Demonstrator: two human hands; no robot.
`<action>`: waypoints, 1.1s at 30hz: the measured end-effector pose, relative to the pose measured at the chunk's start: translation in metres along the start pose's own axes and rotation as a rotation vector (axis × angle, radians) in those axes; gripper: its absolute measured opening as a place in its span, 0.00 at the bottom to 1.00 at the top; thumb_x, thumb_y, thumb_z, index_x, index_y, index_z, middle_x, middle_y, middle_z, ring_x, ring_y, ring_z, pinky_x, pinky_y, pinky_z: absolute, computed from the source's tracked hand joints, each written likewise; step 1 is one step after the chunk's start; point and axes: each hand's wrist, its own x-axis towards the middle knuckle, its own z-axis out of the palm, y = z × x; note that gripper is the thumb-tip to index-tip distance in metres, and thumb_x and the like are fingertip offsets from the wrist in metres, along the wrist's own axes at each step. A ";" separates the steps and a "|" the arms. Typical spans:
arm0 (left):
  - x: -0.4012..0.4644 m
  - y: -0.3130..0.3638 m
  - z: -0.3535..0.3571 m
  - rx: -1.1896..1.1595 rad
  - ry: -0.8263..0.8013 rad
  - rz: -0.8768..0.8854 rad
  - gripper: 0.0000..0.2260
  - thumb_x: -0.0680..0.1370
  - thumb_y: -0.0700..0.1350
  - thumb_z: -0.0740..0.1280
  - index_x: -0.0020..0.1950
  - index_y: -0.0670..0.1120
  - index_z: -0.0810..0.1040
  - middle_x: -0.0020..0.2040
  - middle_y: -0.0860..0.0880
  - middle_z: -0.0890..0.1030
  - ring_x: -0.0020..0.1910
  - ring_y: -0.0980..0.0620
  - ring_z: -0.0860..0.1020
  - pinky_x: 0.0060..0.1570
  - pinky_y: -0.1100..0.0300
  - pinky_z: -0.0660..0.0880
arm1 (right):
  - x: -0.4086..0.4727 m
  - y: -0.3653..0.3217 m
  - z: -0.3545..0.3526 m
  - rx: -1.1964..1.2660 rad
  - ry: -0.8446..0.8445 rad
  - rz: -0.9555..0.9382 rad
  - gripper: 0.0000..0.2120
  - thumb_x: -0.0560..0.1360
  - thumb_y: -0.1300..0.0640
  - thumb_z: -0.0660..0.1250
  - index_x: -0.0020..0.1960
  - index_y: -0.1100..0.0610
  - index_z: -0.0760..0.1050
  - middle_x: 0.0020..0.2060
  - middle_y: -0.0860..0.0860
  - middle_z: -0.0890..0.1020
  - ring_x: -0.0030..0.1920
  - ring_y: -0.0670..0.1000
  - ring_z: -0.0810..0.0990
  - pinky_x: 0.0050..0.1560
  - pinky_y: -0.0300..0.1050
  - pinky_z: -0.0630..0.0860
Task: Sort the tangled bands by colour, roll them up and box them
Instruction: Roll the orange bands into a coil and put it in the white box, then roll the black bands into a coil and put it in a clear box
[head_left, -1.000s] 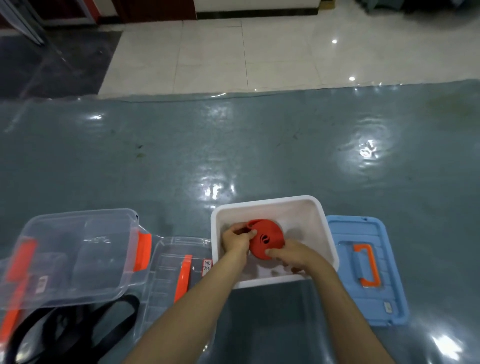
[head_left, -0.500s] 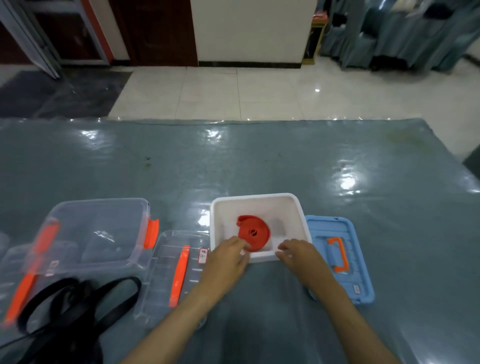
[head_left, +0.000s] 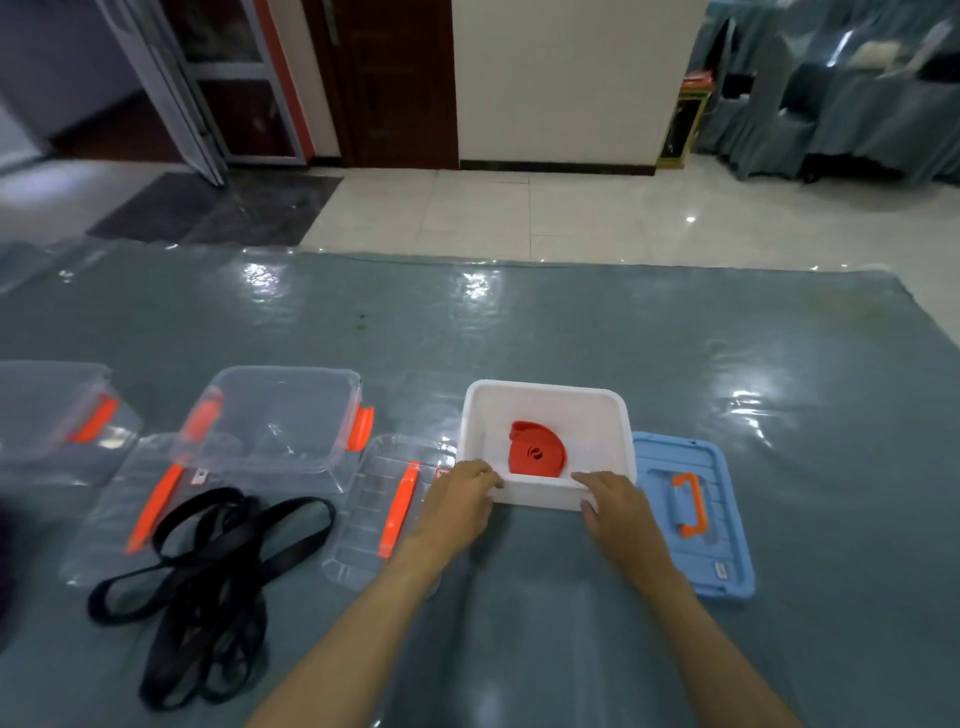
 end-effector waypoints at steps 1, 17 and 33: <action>-0.012 0.003 0.000 0.009 0.014 -0.005 0.16 0.81 0.38 0.64 0.67 0.46 0.82 0.67 0.47 0.81 0.66 0.44 0.77 0.67 0.51 0.72 | -0.007 -0.002 -0.002 0.026 0.044 -0.030 0.18 0.71 0.72 0.74 0.61 0.63 0.84 0.55 0.60 0.85 0.56 0.64 0.84 0.57 0.59 0.81; -0.223 -0.030 0.006 0.197 -0.096 -0.462 0.09 0.82 0.44 0.65 0.58 0.46 0.84 0.56 0.46 0.83 0.58 0.41 0.81 0.55 0.47 0.76 | -0.120 -0.086 0.049 0.083 -0.504 -0.097 0.14 0.82 0.52 0.63 0.66 0.47 0.78 0.61 0.45 0.82 0.62 0.49 0.81 0.60 0.44 0.75; -0.219 -0.199 -0.045 0.224 -0.034 -0.431 0.10 0.84 0.49 0.60 0.60 0.53 0.80 0.59 0.52 0.80 0.61 0.47 0.78 0.56 0.51 0.73 | -0.075 -0.242 0.137 -0.068 -0.480 -0.042 0.15 0.83 0.53 0.60 0.67 0.48 0.78 0.64 0.47 0.82 0.63 0.52 0.80 0.59 0.46 0.75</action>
